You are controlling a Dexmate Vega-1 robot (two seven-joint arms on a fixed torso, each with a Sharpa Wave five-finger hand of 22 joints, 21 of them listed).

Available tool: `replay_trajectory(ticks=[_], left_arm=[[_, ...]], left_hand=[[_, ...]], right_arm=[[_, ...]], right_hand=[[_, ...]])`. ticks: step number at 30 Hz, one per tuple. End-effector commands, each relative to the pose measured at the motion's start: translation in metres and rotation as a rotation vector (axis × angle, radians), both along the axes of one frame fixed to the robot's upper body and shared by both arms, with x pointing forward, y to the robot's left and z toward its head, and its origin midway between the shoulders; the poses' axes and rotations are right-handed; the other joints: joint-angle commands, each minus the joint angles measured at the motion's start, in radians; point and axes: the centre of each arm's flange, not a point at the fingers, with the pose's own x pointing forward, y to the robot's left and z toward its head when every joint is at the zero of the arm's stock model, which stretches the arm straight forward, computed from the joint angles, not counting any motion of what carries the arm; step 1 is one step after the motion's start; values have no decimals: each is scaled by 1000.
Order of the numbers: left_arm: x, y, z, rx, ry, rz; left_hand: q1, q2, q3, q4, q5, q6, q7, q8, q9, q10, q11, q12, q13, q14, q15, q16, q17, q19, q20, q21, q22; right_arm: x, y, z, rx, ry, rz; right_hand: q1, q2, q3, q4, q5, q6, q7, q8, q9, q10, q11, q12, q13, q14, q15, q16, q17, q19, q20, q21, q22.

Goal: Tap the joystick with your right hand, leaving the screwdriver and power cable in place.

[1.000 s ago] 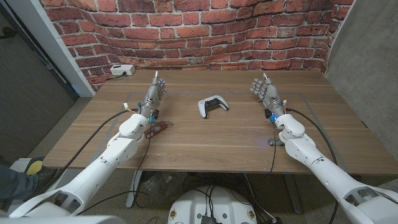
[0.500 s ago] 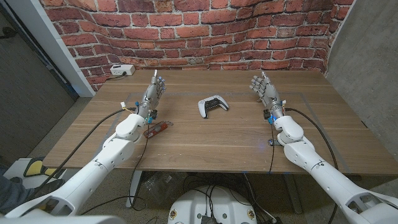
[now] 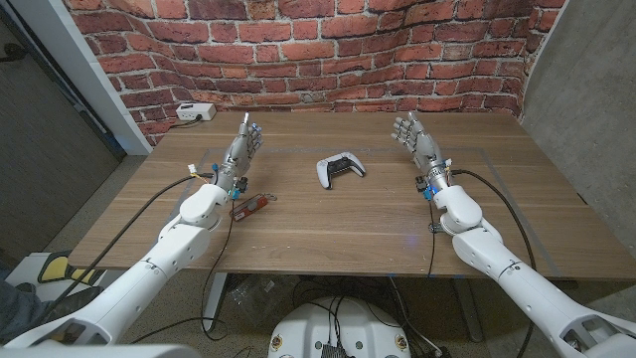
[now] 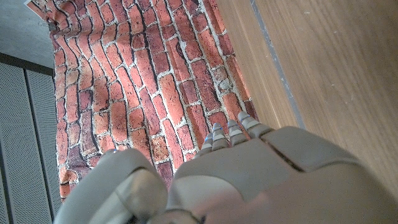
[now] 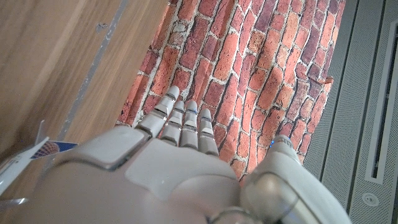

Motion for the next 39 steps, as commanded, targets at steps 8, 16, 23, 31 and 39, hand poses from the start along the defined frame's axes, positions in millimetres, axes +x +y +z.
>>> replay_trajectory(ticks=[8,16,23,31,39], left_arm=[[-1,-4,1,4,-8,-4],[-1,-2,3,12,-17,-4],[2,-2,4,2,-35,-8],[5,-1,8,-17,-32,-42],[3,-1,11,10,-31,-36]], left_hand=[[4,0,-8,-1,7,12,0,5,5,3,3,1,3,3,6,2,3,3,-12,6,4],[7,2,-9,-2,7,12,0,3,5,2,2,-1,3,2,7,0,3,1,-9,4,4],[17,16,-7,-4,7,40,2,9,5,23,5,3,3,26,9,4,3,13,-4,6,3],[101,211,116,-1,-24,84,-4,7,4,48,8,-4,3,41,8,-3,4,16,1,3,5],[114,210,138,0,-32,91,-6,6,4,54,7,-4,3,46,8,-2,4,20,3,5,5]], right_arm=[[-7,15,5,-80,-73,-15],[-11,20,11,-140,-139,-90],[-11,23,14,-166,-172,-115],[-11,28,16,-203,-188,-140],[-14,37,14,-288,-244,-230]], right_hand=[[12,-3,1,-6,4,-1,-29,4,3,-4,-5,-1,2,3,-1,-2,4,-2,4,-10,4],[15,-3,1,-9,6,1,-56,4,3,-16,-11,-5,2,-5,-7,-5,4,-11,3,-18,4],[17,-4,1,-11,7,0,-62,3,3,-20,-12,-6,2,-11,-6,-7,3,-22,5,-25,4],[19,-6,0,-14,7,1,-69,3,3,-24,-10,-7,2,-19,-5,-9,3,-28,7,-30,4],[21,-8,-1,-17,8,5,-73,4,3,-29,-11,-8,2,-29,-4,-11,3,-37,7,-37,4]])
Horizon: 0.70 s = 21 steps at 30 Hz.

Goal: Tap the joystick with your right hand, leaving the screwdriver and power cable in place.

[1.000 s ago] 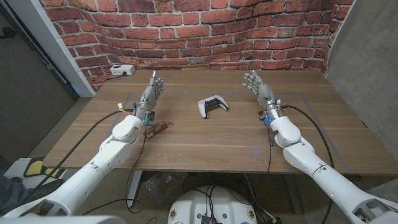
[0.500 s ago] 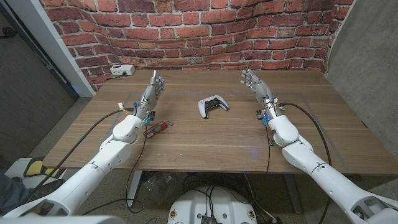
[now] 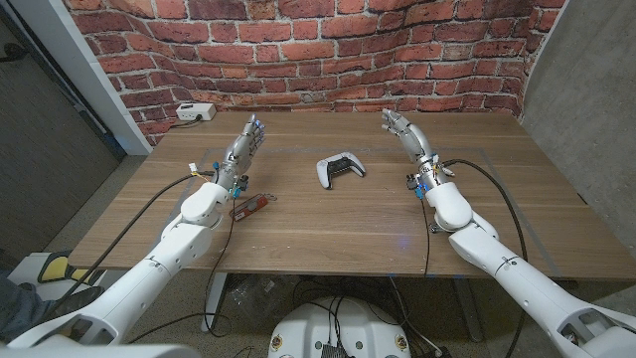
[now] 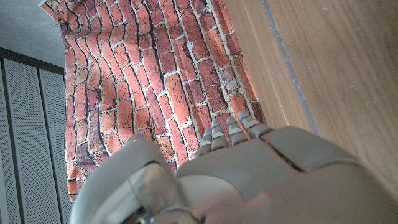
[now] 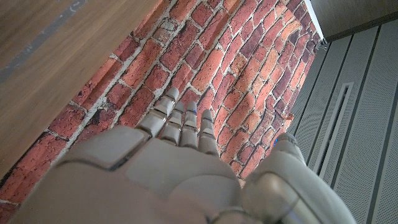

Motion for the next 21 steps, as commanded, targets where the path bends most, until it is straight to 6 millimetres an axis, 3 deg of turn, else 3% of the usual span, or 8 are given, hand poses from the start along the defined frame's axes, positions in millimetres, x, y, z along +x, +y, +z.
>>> replay_trajectory(ticks=[1,21], left_arm=[[0,1,4,16,-1,-8],[-3,2,0,5,23,0]], left_hand=[[11,3,14,1,-5,11,2,2,4,7,-4,-4,4,9,-1,-2,4,6,0,5,2],[29,10,60,9,-18,19,2,-2,5,10,-2,-7,4,10,2,-4,5,4,7,4,3]], right_arm=[[-4,13,-1,-115,-83,-122],[-8,28,-7,-246,-175,-261]], right_hand=[[13,1,2,-6,5,5,-9,4,3,-15,-2,-5,2,-19,-1,-5,3,-14,-1,-8,4],[19,0,1,-13,8,4,-24,2,4,-58,-22,-16,3,-44,-5,-4,3,-36,-2,-24,4]])
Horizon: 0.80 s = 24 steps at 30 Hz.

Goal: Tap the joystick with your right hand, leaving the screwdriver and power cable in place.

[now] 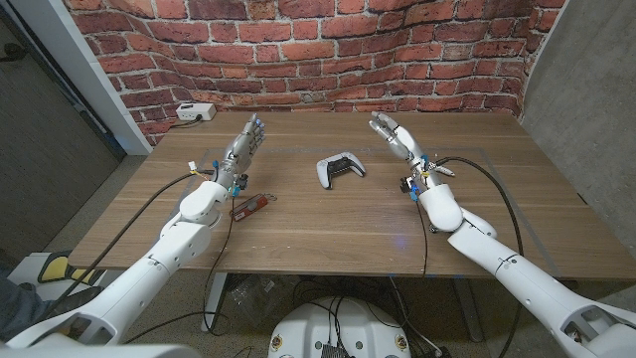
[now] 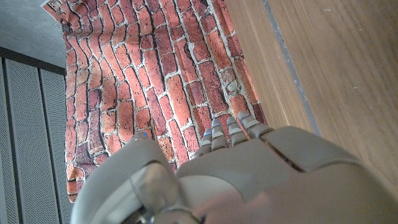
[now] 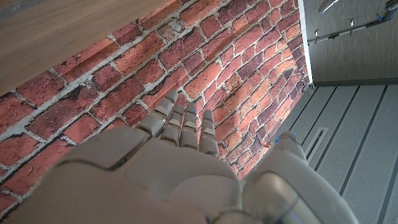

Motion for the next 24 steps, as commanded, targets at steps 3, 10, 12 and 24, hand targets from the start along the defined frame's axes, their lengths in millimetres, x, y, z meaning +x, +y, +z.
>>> replay_trajectory(ticks=[3,10,12,24], left_arm=[[-2,3,-1,5,17,10],[-2,5,-2,-18,18,7],[-1,5,-3,-46,33,9],[2,4,1,-1,19,-16]], left_hand=[[13,6,25,4,-4,5,4,-4,5,8,-1,-2,4,5,5,-5,5,0,4,4,3],[19,3,40,6,-7,3,4,-6,5,6,-1,-4,4,4,5,-6,6,-1,6,3,3],[20,1,45,7,-8,4,4,-7,5,10,-2,-3,4,6,6,-5,6,-1,6,4,4],[24,-4,78,18,-21,13,4,-8,6,19,-1,-3,5,17,9,-3,7,14,10,9,4]], right_arm=[[-2,11,-2,-79,-72,-88],[-4,16,-2,-103,-113,-132],[-5,18,-3,-118,-116,-141],[-5,28,-6,-200,-119,-199]], right_hand=[[10,2,4,-5,9,10,-14,3,4,-10,-1,-3,3,-5,-2,3,3,-2,-2,-4,5],[12,3,4,-8,11,30,-35,9,4,-43,-23,-7,3,-26,-2,1,3,-20,2,-14,5],[12,3,4,-8,11,31,-40,9,4,-43,-23,-6,3,-31,-1,0,4,-25,3,-16,5],[8,8,1,-8,13,28,-55,3,5,-106,-8,-7,3,-78,52,0,4,-80,47,-33,7]])
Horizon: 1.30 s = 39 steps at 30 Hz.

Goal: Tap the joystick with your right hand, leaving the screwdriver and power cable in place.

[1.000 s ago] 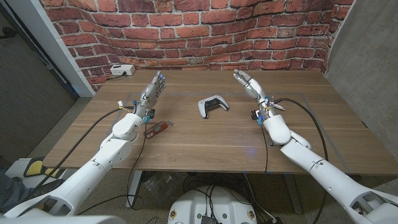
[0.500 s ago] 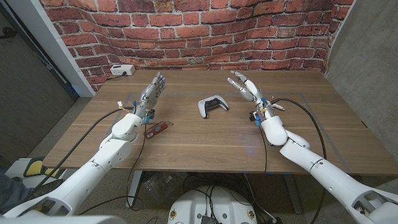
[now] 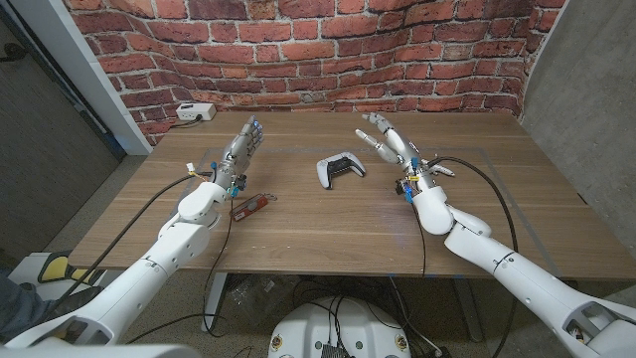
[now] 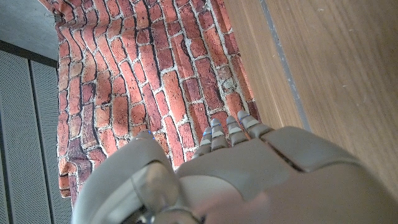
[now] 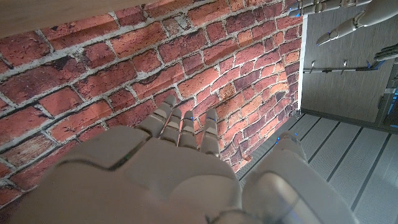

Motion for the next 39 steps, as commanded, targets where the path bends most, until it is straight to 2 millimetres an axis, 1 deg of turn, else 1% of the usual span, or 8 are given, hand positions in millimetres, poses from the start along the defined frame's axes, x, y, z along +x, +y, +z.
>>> replay_trajectory(ticks=[1,5,13,25,39], left_arm=[[3,0,3,25,-6,-18],[3,-2,3,24,-5,-23],[3,-1,3,31,-8,-16],[0,2,2,28,-13,-8],[0,-1,4,33,-16,-7]], left_hand=[[0,4,12,3,-2,0,1,-5,6,7,-3,-2,5,6,5,2,2,4,5,0,4],[0,1,16,4,-6,-1,1,-6,6,5,-4,-4,5,5,4,1,2,0,7,-2,4],[0,-2,21,5,-10,-2,0,-7,6,3,-5,-5,5,1,4,-1,2,-4,8,-3,4],[0,-6,30,7,-18,-2,0,-9,6,2,-3,-7,5,-2,5,-2,2,-7,4,-5,4],[-1,-10,38,9,-27,-4,0,-11,6,0,-2,-8,6,-3,6,-3,2,-11,4,-7,4]], right_arm=[[0,9,-3,-80,-15,-69],[2,11,-4,-97,-19,-82],[4,15,-3,-128,-30,-104],[2,18,-4,-161,-45,-129],[2,18,-7,-181,-68,-148]], right_hand=[[7,8,1,-3,6,2,-10,3,5,-6,-1,4,3,-7,18,0,5,-17,10,-6,2],[6,9,1,-2,6,1,-10,3,5,-6,-1,5,3,-14,18,-1,5,-28,11,-9,2],[4,11,0,-1,6,-3,-11,1,5,4,0,13,3,-30,3,-1,5,-45,3,-11,3],[4,13,0,-2,6,-3,-8,1,4,4,2,15,3,-31,0,2,5,-50,1,-8,3],[4,16,1,-2,7,-3,-8,1,5,9,1,19,3,-29,-6,6,5,-51,0,-5,3]])
